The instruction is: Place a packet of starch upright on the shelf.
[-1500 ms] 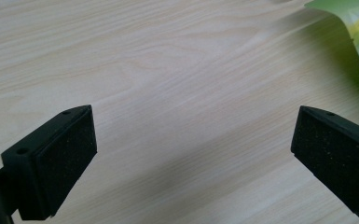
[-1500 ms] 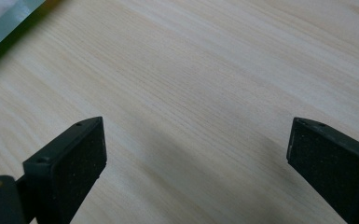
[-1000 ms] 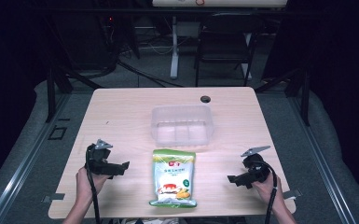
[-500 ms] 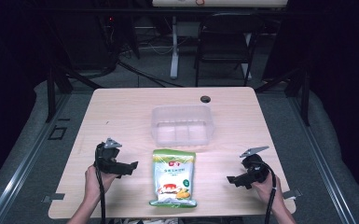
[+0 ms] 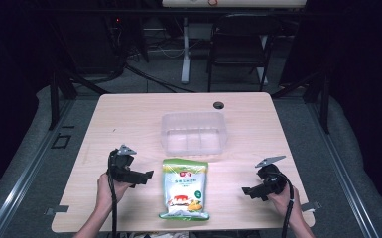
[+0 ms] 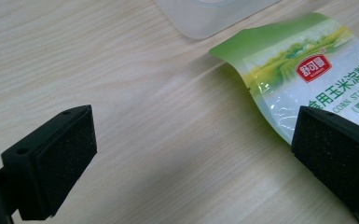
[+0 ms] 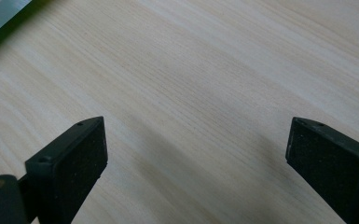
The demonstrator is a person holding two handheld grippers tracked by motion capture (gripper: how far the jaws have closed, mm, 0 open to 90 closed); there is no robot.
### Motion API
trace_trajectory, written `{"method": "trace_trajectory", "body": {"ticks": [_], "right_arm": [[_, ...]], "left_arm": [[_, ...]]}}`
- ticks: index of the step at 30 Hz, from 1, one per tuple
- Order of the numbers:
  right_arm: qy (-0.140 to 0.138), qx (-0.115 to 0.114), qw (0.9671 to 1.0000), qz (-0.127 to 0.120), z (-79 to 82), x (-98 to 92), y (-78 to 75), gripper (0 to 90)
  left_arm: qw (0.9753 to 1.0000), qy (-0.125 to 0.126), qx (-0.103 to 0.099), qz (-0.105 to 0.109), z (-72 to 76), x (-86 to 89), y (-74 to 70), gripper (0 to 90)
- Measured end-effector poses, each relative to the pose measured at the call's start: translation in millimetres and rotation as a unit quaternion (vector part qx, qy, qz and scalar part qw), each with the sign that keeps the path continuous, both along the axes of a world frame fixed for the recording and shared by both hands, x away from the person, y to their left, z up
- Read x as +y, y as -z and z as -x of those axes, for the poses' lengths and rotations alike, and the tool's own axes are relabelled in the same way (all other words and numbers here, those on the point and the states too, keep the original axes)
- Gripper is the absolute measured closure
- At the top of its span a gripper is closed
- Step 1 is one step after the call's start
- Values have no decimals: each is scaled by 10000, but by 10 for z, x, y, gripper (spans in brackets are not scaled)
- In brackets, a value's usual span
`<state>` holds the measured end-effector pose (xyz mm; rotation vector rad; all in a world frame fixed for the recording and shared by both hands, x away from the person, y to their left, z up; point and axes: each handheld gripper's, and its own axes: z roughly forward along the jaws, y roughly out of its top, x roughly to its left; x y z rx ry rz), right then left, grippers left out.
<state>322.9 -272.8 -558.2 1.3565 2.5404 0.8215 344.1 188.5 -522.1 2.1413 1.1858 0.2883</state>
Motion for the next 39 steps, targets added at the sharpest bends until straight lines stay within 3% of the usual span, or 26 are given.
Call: {"method": "trace_trajectory", "body": {"ticks": [1,4,6,10,14,19,21,23,34,39], "right_arm": [[-24,32,10000,-6,-8,5,6,50],[-9,30,10000,-28,-17,9,21,50],[-22,44,10000,-27,-22,8,22,51],[-29,36,10000,0,-13,10,15,52],[-18,60,10000,-26,-10,-3,14,53],[-66,41,10000,-16,-3,19,4,54],[-5,-24,10000,-58,8,33,14,54],[-101,53,9999,10,-4,22,4,54],[-113,59,9999,-6,-10,29,8,55],[-106,38,9999,-1,-6,30,3,57]], "left_arm": [[9998,74,150,116,-12,-43,15,0],[9995,148,245,161,-29,-100,48,2],[9983,332,421,210,-61,-184,84,3],[9976,436,490,234,-89,-276,107,13],[9965,612,567,97,-134,-415,154,14],[9940,739,775,206,-178,-468,193,48],[9944,702,755,235,-183,-482,196,59],[9939,718,797,271,-211,-491,198,149],[9897,780,1038,603,-312,-525,273,366],[9890,720,1120,639,-347,-517,325,563]]}}
